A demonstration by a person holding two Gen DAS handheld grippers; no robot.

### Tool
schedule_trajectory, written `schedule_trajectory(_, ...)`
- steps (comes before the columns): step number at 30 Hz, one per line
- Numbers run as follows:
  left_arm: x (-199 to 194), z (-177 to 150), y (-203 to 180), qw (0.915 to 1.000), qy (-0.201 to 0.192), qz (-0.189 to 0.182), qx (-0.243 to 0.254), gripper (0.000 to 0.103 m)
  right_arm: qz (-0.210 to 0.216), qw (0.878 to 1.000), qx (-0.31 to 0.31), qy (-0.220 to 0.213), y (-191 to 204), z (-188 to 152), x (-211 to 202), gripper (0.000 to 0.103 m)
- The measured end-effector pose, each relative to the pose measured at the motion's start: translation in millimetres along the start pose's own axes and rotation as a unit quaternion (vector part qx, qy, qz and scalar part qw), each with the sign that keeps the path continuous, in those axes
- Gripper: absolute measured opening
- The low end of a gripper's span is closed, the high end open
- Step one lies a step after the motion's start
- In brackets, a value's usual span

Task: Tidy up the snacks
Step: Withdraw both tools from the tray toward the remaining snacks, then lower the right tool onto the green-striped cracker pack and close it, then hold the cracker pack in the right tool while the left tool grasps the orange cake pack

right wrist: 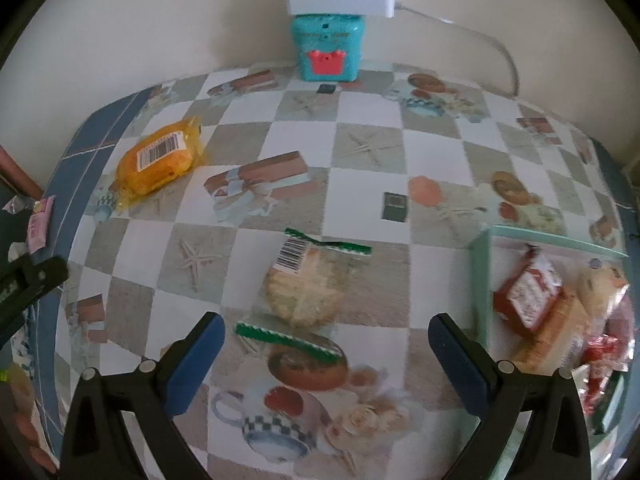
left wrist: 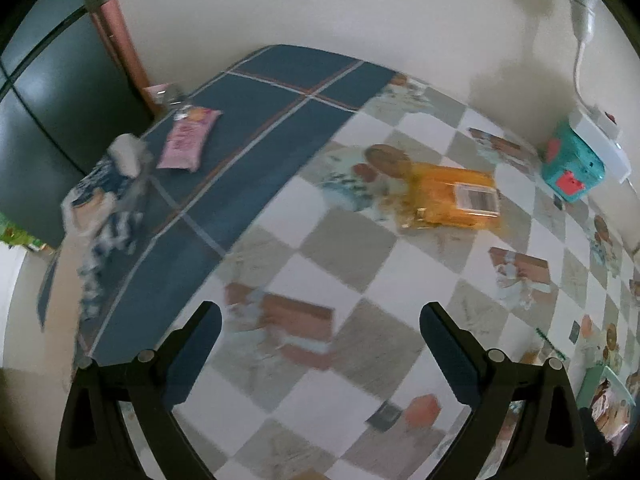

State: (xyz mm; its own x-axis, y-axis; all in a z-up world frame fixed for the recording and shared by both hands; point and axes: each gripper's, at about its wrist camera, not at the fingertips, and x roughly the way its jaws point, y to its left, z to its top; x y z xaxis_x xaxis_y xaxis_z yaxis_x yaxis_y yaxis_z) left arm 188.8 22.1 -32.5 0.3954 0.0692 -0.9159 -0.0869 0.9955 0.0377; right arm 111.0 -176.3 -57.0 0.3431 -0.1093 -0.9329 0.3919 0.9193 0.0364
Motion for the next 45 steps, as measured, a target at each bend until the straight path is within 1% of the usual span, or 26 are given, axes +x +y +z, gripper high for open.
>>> schedule_trajectory(6,19,1,-21,0.9996,-0.011,-0.009,0.022,0.099,0.005,1.000,0.004,0.004,2,4,23,0.103)
schedule_trajectory(14,41,1,-13,1.0000,-0.001,-0.003,0.007,0.099,-0.003,1.000,0.004,-0.002,7,10,42,0.103)
schedule_trajectory(16,43,0,-12,1.0000,-0.001,-0.002,0.008,0.099,-0.018,1.000,0.002,-0.007,9,11,45,0.103)
schedule_trajectory(20,44,0,-16,0.9999,-0.002,-0.001,0.015,0.099,-0.023,1.000,-0.002,-0.017,11,14,46,0.102)
schedule_trajectory(22,44,-1,-18,0.9998,-0.002,-0.001,0.019,0.099,-0.022,0.999,-0.002,-0.025,10,15,44,0.095)
schedule_trajectory(24,45,-1,-21,0.9997,-0.003,-0.001,0.023,0.099,-0.022,0.999,-0.003,-0.031,9,17,41,0.081)
schedule_trajectory(26,46,-2,-22,0.9997,-0.001,-0.001,0.025,0.099,-0.023,0.999,0.000,-0.033,6,17,39,0.076)
schedule_trajectory(28,46,-3,-23,0.9997,0.000,-0.001,0.026,0.099,-0.023,0.999,0.001,-0.034,3,18,39,0.074)
schedule_trajectory(33,47,-3,-22,0.9997,0.002,-0.001,0.026,0.099,-0.026,0.999,-0.004,-0.037,0,19,37,0.062)
schedule_trajectory(35,48,-3,-23,0.9996,0.004,-0.003,0.026,0.099,-0.026,0.999,-0.010,-0.039,1,19,37,0.060)
schedule_trajectory(36,48,-3,-23,0.9996,0.007,-0.004,0.026,0.099,-0.026,0.999,-0.012,-0.041,1,19,37,0.058)
schedule_trajectory(45,50,-7,-29,0.9992,0.012,-0.002,0.039,0.099,-0.020,0.999,-0.016,-0.041,1,20,36,0.055)
